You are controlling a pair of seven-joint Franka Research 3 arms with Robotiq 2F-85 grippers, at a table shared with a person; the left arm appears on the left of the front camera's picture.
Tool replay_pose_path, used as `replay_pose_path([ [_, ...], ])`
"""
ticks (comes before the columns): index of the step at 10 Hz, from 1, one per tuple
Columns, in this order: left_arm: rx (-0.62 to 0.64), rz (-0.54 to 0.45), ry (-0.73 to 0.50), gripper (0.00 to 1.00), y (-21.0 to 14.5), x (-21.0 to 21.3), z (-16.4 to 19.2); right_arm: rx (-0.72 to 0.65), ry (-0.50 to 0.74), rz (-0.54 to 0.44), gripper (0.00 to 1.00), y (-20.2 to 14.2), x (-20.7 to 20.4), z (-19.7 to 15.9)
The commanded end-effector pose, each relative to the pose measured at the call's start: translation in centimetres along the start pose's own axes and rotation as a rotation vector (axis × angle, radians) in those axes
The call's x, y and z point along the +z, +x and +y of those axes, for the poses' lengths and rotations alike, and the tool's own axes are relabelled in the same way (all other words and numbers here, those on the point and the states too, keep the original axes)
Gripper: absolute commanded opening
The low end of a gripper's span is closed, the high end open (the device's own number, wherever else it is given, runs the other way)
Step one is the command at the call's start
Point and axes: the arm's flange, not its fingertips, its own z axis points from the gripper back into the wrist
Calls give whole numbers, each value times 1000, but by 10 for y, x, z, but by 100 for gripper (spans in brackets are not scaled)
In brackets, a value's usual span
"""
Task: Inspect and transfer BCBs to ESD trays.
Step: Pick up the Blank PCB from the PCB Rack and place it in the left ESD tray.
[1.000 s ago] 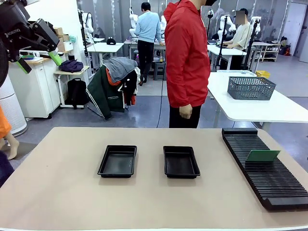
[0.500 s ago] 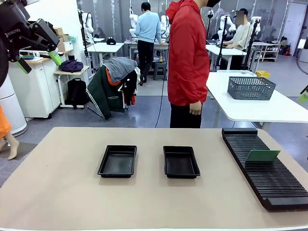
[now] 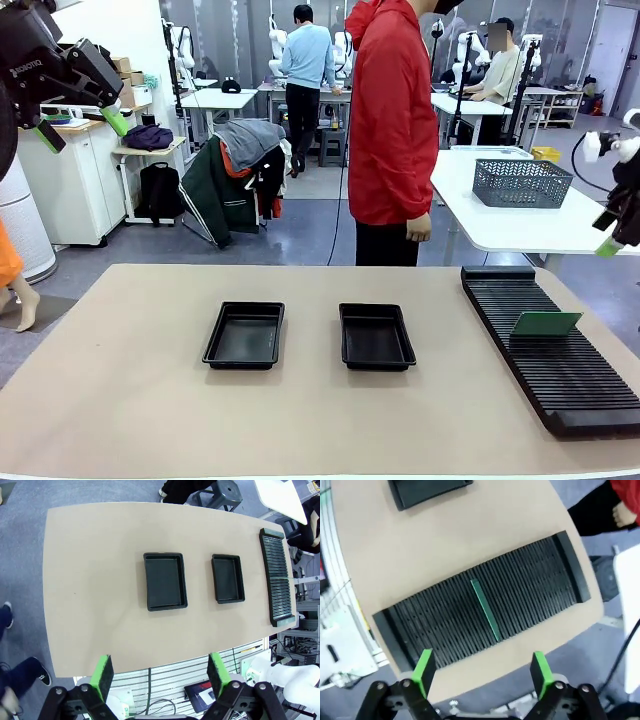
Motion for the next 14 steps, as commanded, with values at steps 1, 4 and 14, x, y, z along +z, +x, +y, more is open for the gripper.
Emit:
replay_pose_path([
  [1,1,3,-1,100,0,-1,1,114,-54,41,100,-3,-27,5],
  [4,1,3,-1,100,0,-1,1,216,-66,57,100,-9,-64,3],
  [14,1,3,-1,100,0,-1,1,367,-11,96,100,-21,-169,-19],
])
